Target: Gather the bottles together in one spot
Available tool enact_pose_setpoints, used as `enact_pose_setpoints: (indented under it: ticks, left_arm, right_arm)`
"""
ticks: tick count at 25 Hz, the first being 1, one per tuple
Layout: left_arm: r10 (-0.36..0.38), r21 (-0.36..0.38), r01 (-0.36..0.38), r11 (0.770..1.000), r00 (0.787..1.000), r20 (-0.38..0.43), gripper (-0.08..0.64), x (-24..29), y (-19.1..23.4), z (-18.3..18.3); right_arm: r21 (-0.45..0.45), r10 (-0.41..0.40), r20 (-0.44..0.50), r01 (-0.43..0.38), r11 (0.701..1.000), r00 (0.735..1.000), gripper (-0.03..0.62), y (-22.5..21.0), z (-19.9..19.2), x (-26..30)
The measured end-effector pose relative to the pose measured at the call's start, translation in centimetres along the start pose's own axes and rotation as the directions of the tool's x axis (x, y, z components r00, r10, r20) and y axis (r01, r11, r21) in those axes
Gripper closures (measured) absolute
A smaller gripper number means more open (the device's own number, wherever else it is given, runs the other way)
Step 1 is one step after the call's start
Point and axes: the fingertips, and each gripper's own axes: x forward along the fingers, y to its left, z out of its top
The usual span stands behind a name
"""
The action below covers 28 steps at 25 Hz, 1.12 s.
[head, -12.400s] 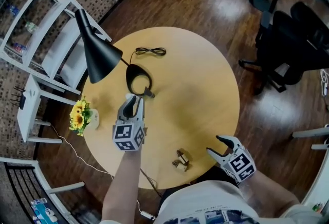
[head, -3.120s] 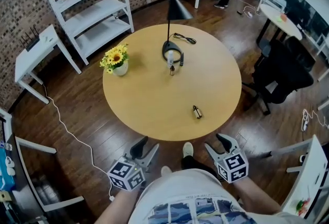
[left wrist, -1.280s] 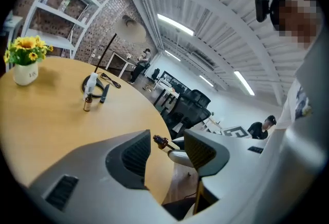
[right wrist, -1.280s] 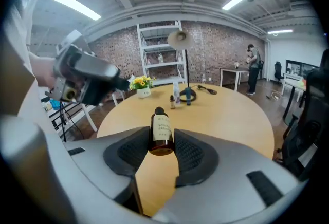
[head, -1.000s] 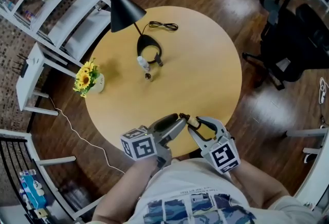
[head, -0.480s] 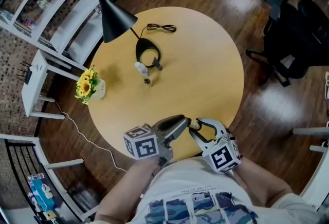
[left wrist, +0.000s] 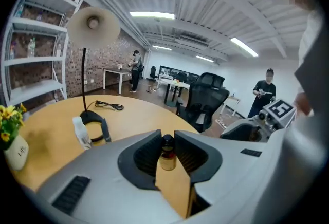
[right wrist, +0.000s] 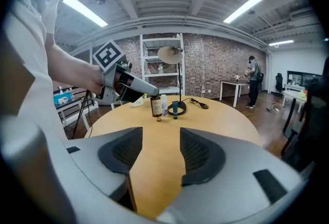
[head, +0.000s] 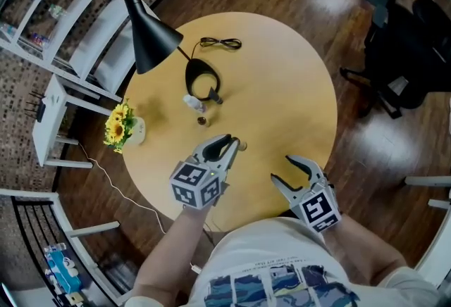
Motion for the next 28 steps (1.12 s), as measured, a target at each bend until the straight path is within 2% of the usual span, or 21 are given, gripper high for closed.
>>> enact_pose_setpoints:
  ticks: [6, 11, 15, 21, 28]
  left_arm:
    - [0.158, 0.101, -0.154, 0.983, 0.987, -0.028, 0.485, 4.4, 6.2, -1.1]
    - [0.242, 0.111, -0.236, 0.965, 0.97, -0.037, 0.485, 7.2, 11.2, -2.1]
    - [0.269, 0.111, -0.263, 0.958, 0.962, -0.047, 0.485, 9.0, 13.3, -3.0]
    - [0.298, 0.104, -0.29, 0.951, 0.952, -0.068, 0.485, 11.5, 15.5, -5.1]
    - [0.319, 0.163, -0.305, 0.938, 0.946, -0.063, 0.483, 12.5, 16.1, -5.7]
  right_arm:
    - [0.039, -0.014, -0.047, 0.016, 0.999, 0.999, 0.336, -2.4, -2.0, -0.6]
    - [0.06, -0.013, -0.091, 0.019, 0.998, 0.996, 0.337, -3.3, -3.5, -0.5]
    - [0.067, -0.003, -0.12, 0.011, 0.998, 0.993, 0.336, -4.2, -4.3, -1.0]
    - [0.1, -0.034, -0.166, 0.052, 0.994, 0.986, 0.336, -5.6, -5.7, -2.0]
    - [0.1, -0.048, -0.187, 0.067, 0.993, 0.981, 0.337, -6.4, -5.9, -2.4]
